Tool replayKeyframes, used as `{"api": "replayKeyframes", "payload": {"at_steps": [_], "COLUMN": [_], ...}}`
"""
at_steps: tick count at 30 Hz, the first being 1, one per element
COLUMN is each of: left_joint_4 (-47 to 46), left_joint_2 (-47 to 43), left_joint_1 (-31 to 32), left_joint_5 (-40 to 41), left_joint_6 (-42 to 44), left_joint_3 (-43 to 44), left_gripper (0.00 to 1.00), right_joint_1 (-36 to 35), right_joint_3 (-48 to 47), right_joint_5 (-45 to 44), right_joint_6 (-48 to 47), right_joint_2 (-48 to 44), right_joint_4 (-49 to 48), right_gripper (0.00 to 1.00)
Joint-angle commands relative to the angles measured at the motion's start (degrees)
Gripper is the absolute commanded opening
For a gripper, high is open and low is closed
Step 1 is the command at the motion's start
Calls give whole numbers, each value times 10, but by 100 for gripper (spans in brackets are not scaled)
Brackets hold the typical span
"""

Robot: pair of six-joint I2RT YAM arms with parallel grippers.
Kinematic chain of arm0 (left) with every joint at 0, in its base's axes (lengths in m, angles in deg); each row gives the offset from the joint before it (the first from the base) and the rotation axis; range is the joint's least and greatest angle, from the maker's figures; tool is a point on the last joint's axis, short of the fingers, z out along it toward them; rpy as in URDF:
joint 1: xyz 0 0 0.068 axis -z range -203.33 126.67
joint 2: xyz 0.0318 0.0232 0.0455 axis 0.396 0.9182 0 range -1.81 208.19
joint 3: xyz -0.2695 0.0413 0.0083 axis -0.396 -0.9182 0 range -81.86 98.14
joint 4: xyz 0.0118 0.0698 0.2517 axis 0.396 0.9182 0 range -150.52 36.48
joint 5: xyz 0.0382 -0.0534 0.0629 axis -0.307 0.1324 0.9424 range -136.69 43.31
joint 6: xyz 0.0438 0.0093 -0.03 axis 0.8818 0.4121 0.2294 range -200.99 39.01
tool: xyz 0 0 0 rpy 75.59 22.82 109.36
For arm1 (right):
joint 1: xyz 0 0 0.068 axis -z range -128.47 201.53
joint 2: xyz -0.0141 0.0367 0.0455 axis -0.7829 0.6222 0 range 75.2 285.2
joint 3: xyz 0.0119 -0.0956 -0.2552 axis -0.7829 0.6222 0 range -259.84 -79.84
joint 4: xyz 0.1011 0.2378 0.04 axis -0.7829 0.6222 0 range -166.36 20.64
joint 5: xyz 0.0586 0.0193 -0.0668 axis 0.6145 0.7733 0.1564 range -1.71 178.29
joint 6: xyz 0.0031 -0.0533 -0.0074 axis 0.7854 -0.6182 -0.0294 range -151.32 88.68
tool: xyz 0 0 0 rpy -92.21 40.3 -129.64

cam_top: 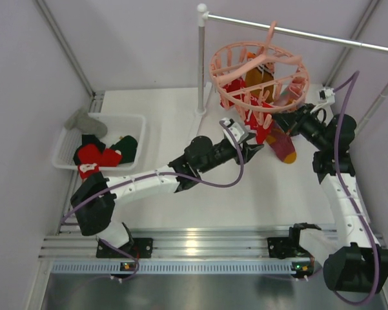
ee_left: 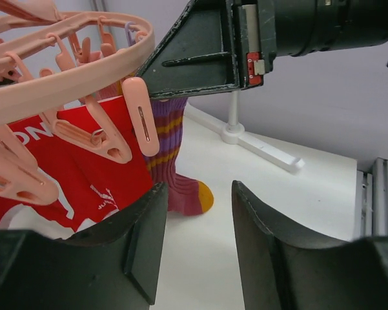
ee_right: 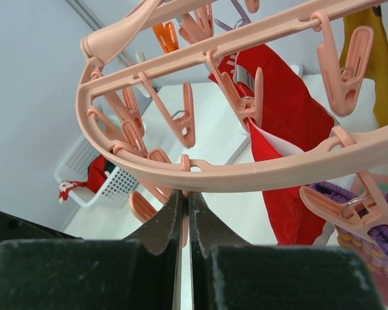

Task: Clip the socks to the hanger
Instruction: Open the clamp at the hanger.

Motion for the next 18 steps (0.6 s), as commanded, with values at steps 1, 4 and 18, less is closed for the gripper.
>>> {"api": "replayKeyframes", "payload": {"at_steps": [1,4,18], "left_joint_4": [-76,-68,-78], "left_joint_2": [25,40,102], "left_joint_1": [1,0,-11], "left_joint_5": [29,24,46], "left_joint_6": [17,21,48], "left_joint_3": [47,65,106], "left_gripper": [49,48,44], "right_joint_1": [-12,-15,-17], "right_joint_3": [-1,-6,-11], "right_joint_5": [-6,-1,25], "right_joint_6": [26,27,49], "right_joint_2": [-15,-11,0], "right_joint_4": [-26,-27,-52], "right_gripper": [0,0,0]}}
